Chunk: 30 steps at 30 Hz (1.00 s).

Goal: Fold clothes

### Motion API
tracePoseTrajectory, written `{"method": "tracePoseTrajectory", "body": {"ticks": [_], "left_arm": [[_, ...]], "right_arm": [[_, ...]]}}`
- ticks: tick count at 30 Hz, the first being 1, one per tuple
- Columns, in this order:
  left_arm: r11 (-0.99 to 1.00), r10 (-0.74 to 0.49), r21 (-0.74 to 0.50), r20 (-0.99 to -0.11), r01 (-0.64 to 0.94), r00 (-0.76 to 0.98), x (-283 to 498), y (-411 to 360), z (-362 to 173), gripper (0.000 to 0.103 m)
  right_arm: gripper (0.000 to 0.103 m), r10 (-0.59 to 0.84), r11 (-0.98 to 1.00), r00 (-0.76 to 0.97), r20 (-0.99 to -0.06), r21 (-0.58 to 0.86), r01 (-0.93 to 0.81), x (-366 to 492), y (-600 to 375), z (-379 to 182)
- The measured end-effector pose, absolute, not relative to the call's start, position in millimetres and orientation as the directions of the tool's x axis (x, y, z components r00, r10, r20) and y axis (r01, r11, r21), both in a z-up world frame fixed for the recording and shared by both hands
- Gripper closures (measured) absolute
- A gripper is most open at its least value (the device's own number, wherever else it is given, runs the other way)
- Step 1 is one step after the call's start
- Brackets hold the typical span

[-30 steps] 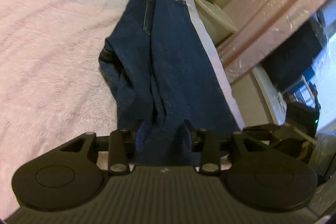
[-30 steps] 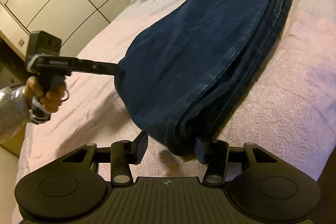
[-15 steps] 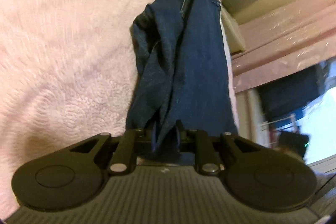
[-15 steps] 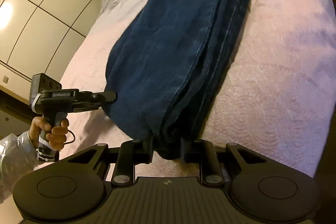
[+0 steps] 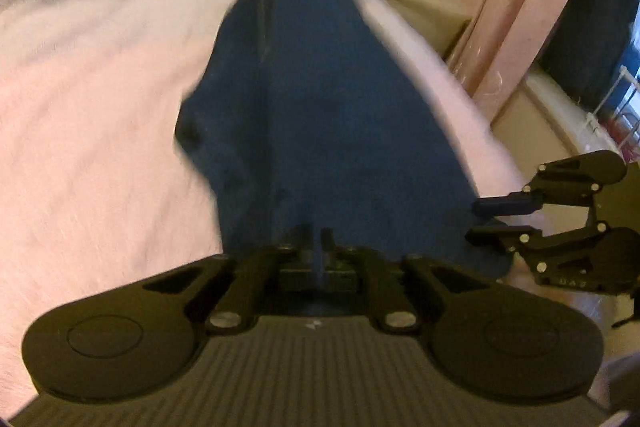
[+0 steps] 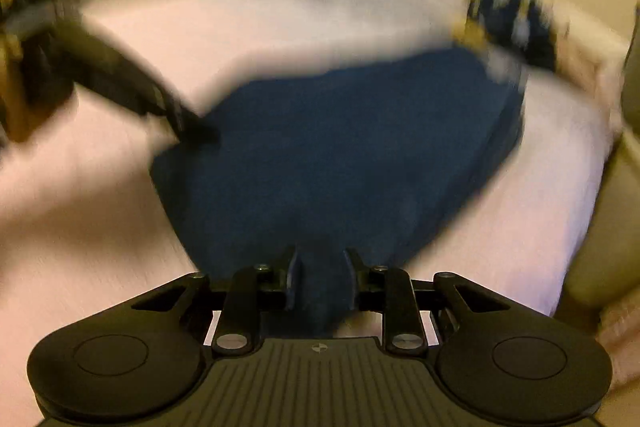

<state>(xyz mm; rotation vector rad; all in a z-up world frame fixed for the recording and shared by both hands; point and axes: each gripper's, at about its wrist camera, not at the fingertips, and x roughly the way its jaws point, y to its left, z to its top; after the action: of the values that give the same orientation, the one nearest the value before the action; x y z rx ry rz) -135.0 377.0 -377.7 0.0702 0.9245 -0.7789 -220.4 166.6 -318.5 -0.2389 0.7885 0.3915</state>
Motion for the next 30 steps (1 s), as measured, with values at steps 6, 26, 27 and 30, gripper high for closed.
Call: {"method": "tracePoseTrajectory", "body": {"ticks": [6,26,27,30], "left_arm": [[0.768,-0.566,-0.272,-0.712,0.580,0.415,-158,386,-345,0.103],[0.992,-0.058,-0.008,-0.920,0.129,0.387,-202,327,-255,0.085],[0.991,-0.051,0.001,-0.920,0.133,0.388,-205,324,-250,0.085],[0.990,-0.035,0.023,-0.916,0.141,0.399,-219,318,-233,0.082]], "right_arm": [[0.078,0.261,0.938,0.660,-0.704,0.022,-0.347,-229,156,-294],[0.064,0.133,0.990,0.460,-0.878,0.137,-0.025,-232,149,-221],[0.063,0.137,0.990,0.466,-0.874,0.140,-0.028,-232,148,-214],[0.063,0.127,0.992,0.480,-0.868,0.123,-0.041,-235,145,-191]]}}
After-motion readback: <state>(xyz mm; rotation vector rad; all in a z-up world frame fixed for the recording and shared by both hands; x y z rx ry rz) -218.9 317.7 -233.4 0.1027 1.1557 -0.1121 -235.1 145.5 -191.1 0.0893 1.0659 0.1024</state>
